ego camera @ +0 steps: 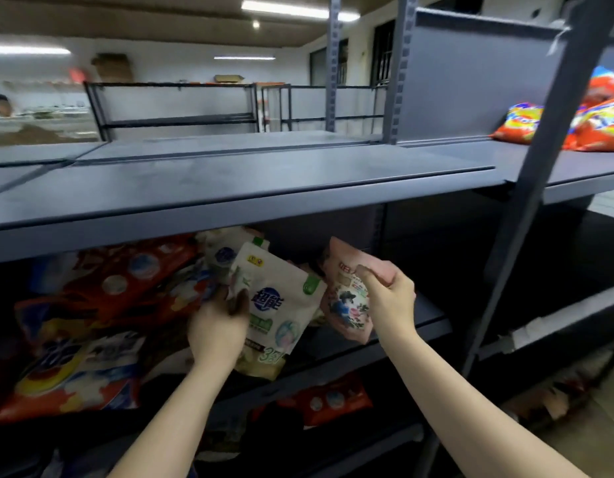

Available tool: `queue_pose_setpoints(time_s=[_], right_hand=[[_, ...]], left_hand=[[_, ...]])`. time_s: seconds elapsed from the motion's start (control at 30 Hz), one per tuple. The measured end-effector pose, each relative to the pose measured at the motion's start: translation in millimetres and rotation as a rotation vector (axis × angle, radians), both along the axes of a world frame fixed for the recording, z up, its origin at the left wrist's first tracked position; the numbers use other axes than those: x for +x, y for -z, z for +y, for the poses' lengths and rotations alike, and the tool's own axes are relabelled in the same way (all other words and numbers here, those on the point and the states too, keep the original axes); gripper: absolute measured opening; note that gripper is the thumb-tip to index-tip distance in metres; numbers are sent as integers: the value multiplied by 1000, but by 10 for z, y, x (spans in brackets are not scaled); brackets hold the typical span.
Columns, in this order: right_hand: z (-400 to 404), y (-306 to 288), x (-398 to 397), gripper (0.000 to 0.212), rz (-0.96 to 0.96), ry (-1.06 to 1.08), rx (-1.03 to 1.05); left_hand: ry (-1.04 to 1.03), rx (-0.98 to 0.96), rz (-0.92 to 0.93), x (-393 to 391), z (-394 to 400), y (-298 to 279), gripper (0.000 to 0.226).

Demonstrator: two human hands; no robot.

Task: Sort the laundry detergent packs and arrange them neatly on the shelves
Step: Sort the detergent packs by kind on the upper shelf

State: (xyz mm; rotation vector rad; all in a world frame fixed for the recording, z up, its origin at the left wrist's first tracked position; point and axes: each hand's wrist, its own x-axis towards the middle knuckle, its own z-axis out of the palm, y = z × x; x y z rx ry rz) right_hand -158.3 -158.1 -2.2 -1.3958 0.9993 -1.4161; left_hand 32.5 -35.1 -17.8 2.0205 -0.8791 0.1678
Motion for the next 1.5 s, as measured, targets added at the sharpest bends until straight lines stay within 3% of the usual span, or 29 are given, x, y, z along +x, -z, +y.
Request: queue_pose_setpoints(time_s=[0.2, 0.43, 0.8, 1.0, 1.2, 1.33, 1.5], right_hand=[[-140, -254, -769, 15, -25, 328, -173], [-432, -551, -1736, 12, -141, 482, -210], [-1354, -1021, -3206, 12, -281, 416, -306], [-1989, -1329, -3816, 11, -248, 358, -368], [-2536, -1646, -4198, 6, -202, 373, -364], [-2881, -1826, -4332, 7, -279, 369, -333], [-3300, -1917, -4303, 8, -331, 344, -342]], left_hand=[[111, -145, -75, -852, -295, -214, 26], [284, -298, -180, -1801, -710, -476, 26], [252, -495, -33, -3403, -1686, -914, 31], [105, -583, -115, -4093, -2331, -1248, 24], [-20, -624, -129, -4452, -2964, -1738, 26], [-86, -643, -85, -4518, -3365, -2041, 27], [-134, -652, 82, -4399, -3897, -2259, 22]])
